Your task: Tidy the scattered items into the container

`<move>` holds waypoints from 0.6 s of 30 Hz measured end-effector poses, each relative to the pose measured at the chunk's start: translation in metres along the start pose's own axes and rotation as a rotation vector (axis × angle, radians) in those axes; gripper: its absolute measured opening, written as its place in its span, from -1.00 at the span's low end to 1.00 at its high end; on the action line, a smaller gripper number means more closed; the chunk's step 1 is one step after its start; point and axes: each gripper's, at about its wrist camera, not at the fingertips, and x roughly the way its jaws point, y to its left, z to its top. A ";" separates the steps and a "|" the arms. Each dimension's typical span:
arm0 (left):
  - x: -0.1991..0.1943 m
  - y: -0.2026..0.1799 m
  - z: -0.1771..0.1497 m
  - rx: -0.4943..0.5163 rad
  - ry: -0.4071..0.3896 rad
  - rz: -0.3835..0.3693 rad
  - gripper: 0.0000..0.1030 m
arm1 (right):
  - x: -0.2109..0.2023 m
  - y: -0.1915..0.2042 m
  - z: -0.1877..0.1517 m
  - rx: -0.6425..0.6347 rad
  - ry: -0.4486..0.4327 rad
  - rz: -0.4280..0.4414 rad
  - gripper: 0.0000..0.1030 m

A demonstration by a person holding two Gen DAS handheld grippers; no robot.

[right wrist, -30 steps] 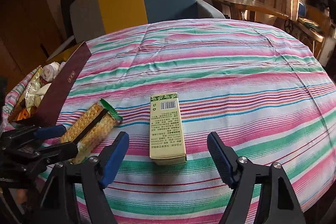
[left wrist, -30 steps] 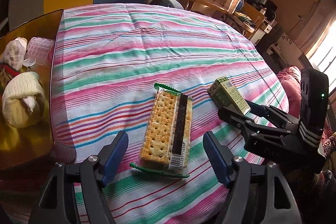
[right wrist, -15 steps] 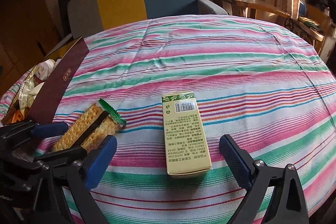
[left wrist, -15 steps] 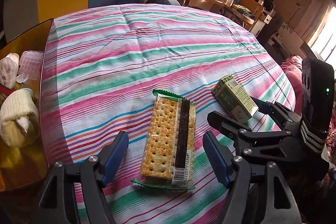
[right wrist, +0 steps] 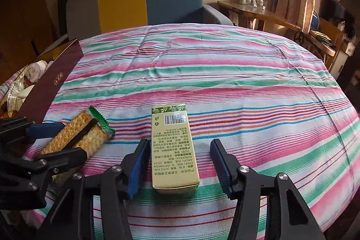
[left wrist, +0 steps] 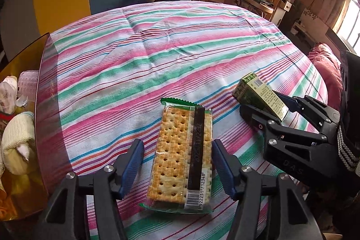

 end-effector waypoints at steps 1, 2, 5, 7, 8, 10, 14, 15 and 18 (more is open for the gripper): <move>0.000 0.000 0.000 -0.003 -0.002 0.000 0.18 | 0.000 0.001 0.000 -0.005 -0.002 -0.005 0.10; -0.001 -0.001 -0.001 -0.006 -0.004 0.000 0.15 | 0.000 0.002 -0.001 -0.011 -0.004 -0.011 0.10; -0.001 -0.005 -0.002 0.004 -0.006 0.005 0.01 | -0.001 0.005 -0.002 -0.028 -0.011 -0.024 0.08; -0.001 -0.008 -0.003 0.008 -0.008 0.009 -0.01 | -0.001 0.006 -0.003 -0.036 -0.015 -0.029 0.03; -0.001 -0.009 -0.003 0.007 -0.009 0.008 -0.02 | -0.001 0.007 -0.003 -0.041 -0.017 -0.029 -0.01; -0.002 -0.010 -0.005 0.001 -0.015 0.007 -0.02 | -0.002 0.010 -0.004 -0.053 -0.023 -0.031 -0.07; -0.006 -0.010 -0.012 -0.025 -0.028 0.009 -0.03 | -0.002 0.011 -0.005 -0.058 -0.029 -0.028 -0.10; -0.007 -0.010 -0.013 -0.032 -0.031 0.009 -0.03 | -0.002 0.011 -0.005 -0.055 -0.029 -0.025 -0.11; -0.011 -0.008 -0.018 -0.046 -0.037 0.012 -0.03 | -0.005 0.012 -0.005 -0.047 -0.026 -0.021 -0.34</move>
